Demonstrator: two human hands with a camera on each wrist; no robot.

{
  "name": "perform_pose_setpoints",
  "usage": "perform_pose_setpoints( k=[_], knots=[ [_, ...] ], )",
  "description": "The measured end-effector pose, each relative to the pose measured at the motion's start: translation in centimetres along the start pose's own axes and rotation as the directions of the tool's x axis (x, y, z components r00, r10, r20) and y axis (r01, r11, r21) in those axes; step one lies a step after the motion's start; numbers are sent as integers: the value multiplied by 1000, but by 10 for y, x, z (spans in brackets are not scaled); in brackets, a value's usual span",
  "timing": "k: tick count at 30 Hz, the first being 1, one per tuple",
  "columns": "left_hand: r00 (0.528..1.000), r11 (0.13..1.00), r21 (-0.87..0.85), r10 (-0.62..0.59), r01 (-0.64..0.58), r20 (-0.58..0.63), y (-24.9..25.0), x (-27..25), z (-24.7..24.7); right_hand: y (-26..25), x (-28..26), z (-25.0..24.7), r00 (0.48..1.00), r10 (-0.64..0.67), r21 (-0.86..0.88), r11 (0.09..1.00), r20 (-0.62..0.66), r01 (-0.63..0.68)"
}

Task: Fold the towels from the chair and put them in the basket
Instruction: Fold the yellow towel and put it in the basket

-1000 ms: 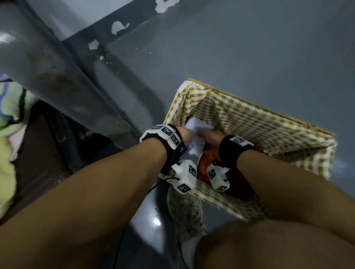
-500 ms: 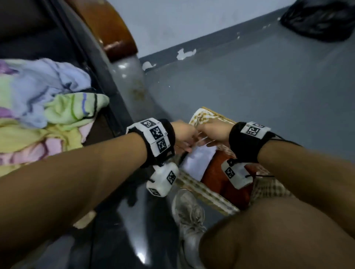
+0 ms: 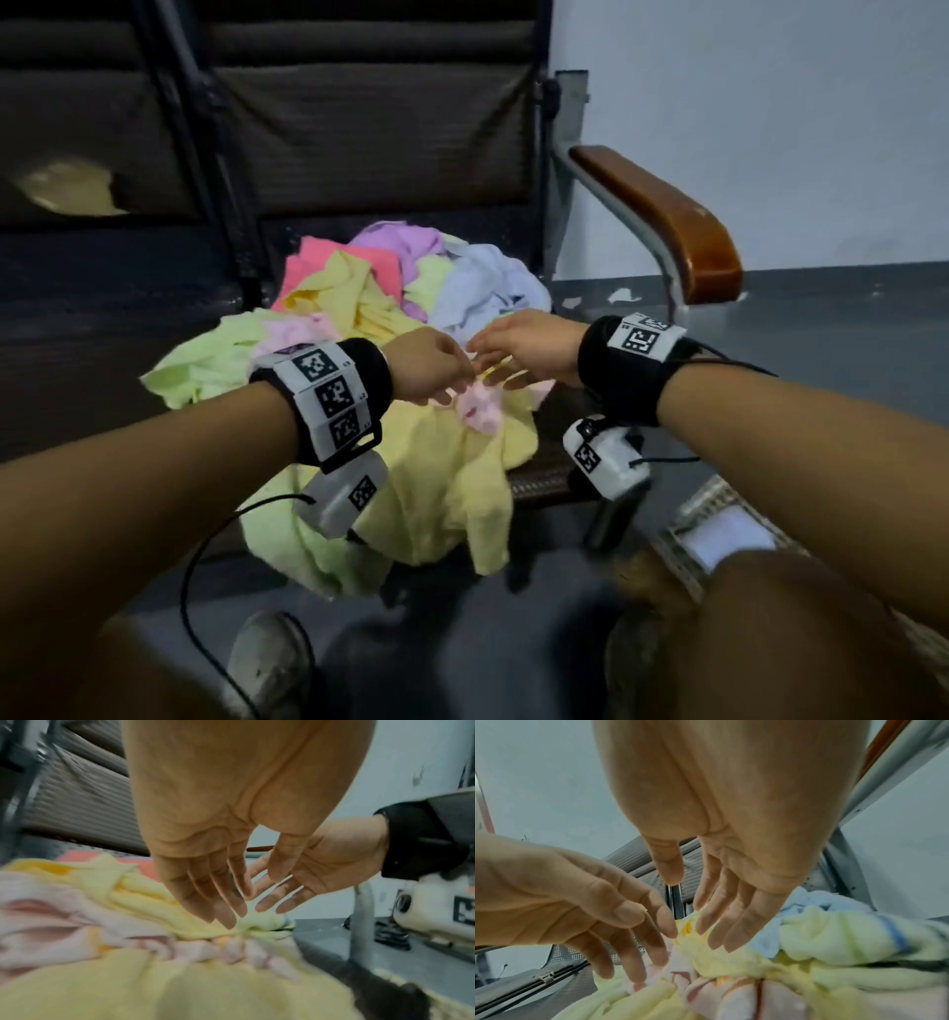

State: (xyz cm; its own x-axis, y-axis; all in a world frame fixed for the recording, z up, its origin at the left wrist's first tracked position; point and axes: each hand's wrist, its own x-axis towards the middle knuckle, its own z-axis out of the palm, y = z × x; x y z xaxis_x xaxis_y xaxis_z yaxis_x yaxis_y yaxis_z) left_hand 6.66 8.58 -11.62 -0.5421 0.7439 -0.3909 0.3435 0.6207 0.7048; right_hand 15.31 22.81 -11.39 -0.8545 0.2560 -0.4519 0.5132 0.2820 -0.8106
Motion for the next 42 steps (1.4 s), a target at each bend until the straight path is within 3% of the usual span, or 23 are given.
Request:
perform_pose_setpoints(
  k=[3, 6, 8, 10, 14, 16, 21, 24, 27, 30, 33, 36, 37, 39, 42],
  knots=[
    [986, 987, 151, -19, 45, -167, -43, 1, -25, -16, 49, 26, 996, -50, -21, 999, -78, 48],
    [962, 956, 273, -31, 107, -271, -74, 20, -37, -10, 91, 38, 958, -175, -272, 956, -228, 110],
    [943, 952, 280, -23, 122, -332, -85, 37, -42, -2, 109, 40, 941, -186, -380, 923, -283, 68],
    [923, 947, 282, -33, 151, -382, -94, 54, -47, 4, 124, 40, 949, -179, -473, 881, -258, 38],
    [954, 933, 314, -82, 174, -288, -111, 76, -55, 6, 146, 48, 960, -237, -606, 790, -152, 99],
    [949, 933, 313, -81, 180, -304, -116, 79, -61, 0, 148, 51, 943, -297, -648, 750, -149, 134],
    [913, 948, 265, -58, 177, -403, -125, 73, -74, -21, 130, 53, 863, -471, -486, 806, -182, 338],
    [845, 909, 381, 67, 168, -531, -126, 66, -75, -28, 113, 54, 841, -511, -344, 833, -176, 434],
    [800, 904, 427, 256, 1, -543, -120, 58, -75, -29, 104, 45, 821, -483, -277, 870, -304, 409],
    [747, 940, 307, 311, -150, -587, -103, 46, -80, -25, 100, 29, 852, -344, -232, 935, -395, 270],
    [659, 951, 217, 309, -221, -685, -73, 33, -86, -32, 88, 29, 884, -394, -243, 910, -251, 337],
    [647, 938, 224, 344, -264, -680, -42, 20, -90, -43, 77, 40, 877, -478, -314, 841, -48, 441],
    [646, 938, 208, 342, -277, -683, -36, 16, -92, -46, 74, 43, 870, -489, -376, 819, -62, 433],
    [645, 950, 166, 302, -264, -702, -33, 10, -96, -47, 73, 36, 827, -517, -411, 818, -220, 402],
    [676, 953, 224, 304, -206, -672, -43, -1, -100, -41, 75, 19, 731, -466, -254, 885, -499, 391]
  ],
)
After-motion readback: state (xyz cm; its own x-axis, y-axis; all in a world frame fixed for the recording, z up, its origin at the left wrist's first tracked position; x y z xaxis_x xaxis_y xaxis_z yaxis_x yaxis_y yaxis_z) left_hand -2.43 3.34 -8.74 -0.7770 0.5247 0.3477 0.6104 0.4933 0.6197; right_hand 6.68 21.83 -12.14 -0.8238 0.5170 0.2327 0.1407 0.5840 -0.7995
